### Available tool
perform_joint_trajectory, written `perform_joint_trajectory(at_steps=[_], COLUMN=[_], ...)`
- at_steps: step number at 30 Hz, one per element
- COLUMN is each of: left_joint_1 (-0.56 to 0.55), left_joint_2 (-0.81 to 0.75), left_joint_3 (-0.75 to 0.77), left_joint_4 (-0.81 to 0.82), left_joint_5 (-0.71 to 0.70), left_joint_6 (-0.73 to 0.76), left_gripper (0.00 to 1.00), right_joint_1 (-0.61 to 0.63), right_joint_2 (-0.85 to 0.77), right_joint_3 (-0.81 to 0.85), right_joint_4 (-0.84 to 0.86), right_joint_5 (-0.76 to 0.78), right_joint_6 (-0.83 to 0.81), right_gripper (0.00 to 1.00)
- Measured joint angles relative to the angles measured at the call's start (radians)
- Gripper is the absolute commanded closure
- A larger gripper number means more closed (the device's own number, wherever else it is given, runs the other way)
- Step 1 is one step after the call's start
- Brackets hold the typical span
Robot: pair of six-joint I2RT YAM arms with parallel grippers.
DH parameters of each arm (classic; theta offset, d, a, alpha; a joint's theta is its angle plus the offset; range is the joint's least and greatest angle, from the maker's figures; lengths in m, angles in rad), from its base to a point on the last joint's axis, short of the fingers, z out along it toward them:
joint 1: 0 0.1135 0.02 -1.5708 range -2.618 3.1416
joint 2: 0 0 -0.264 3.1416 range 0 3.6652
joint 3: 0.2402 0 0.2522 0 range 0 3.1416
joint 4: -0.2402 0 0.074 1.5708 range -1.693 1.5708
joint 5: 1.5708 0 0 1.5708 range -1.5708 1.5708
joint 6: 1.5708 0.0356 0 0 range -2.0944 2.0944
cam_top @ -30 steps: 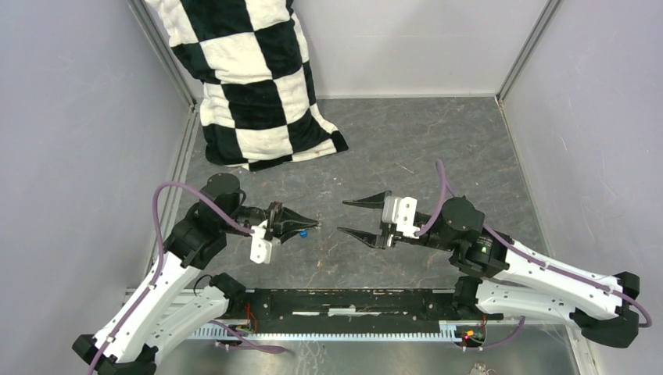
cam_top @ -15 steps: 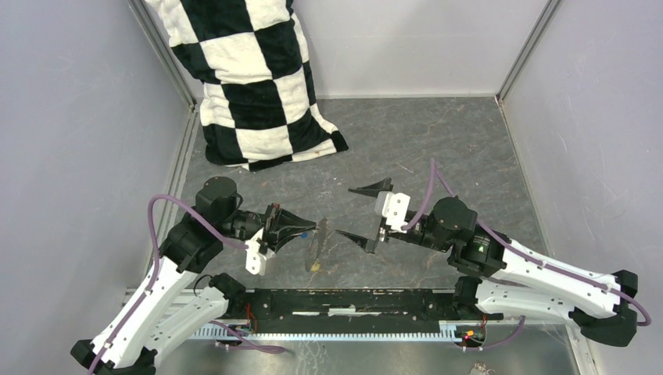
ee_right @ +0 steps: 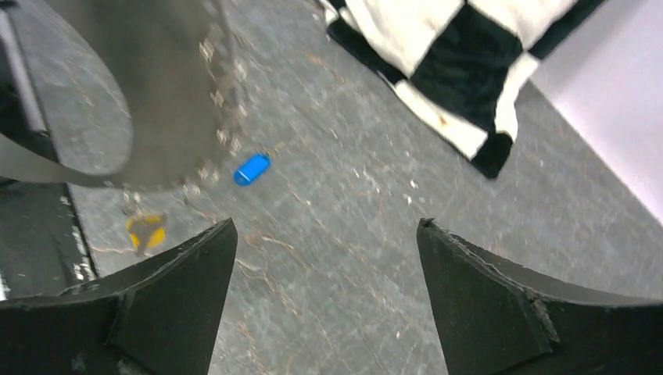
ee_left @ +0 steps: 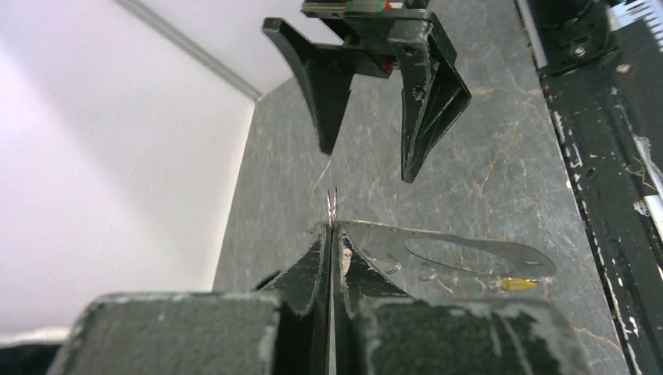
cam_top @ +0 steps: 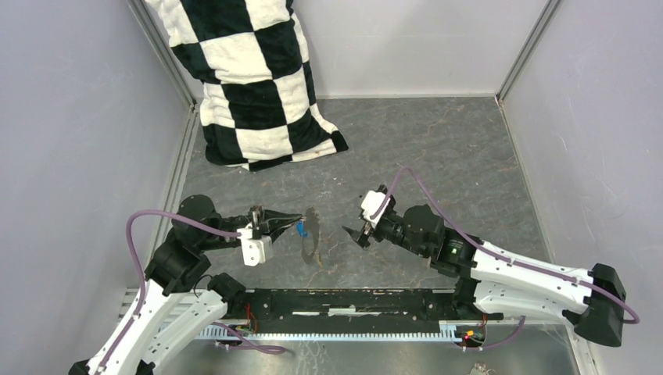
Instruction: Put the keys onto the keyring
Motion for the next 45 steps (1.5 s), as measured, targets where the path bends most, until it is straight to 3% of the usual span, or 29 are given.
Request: perform_joint_trajectory(at_steps=[6, 10, 17, 26, 35, 45], left_joint_1=[0.0, 0.0, 0.0, -0.001, -0.001, -0.002], left_joint_2=[-0.057, -0.08, -0.133, -0.16, -0.161, -0.151], left_joint_3=[0.0, -0.001, -0.002, 0.003, 0.075, 0.108], left_joint_4=[-0.068, -0.092, -0.119, -0.133, -0.134, -0.133], left_joint_5=[-0.16, -0.27, -0.434, -0.529, -0.529, -0.524], left_joint_6=[-0.084, -0.137, -0.188, -0.247, -0.279, -0.29], left_gripper=[0.98, 0.98, 0.98, 0.98, 0.98, 0.98], right_joint_1=[-0.2, -0.276, -0.27, -0.168, -0.153, -0.154], right_joint_2=[0.065, 0.22, 0.576, 0.895, 1.066, 1.11], right_joint_3=[-0.117, -0.164, -0.102, 0.254, 0.394, 0.41], right_joint_4=[0.155, 0.301, 0.442, 0.45, 0.416, 0.349], right_joint_5=[-0.132, -0.247, -0.454, -0.492, -0.482, -0.457], right_joint_6=[0.06, 0.094, 0.126, 0.087, 0.078, 0.054], right_gripper=[0.21, 0.25, 0.28, 0.34, 0.42, 0.51])
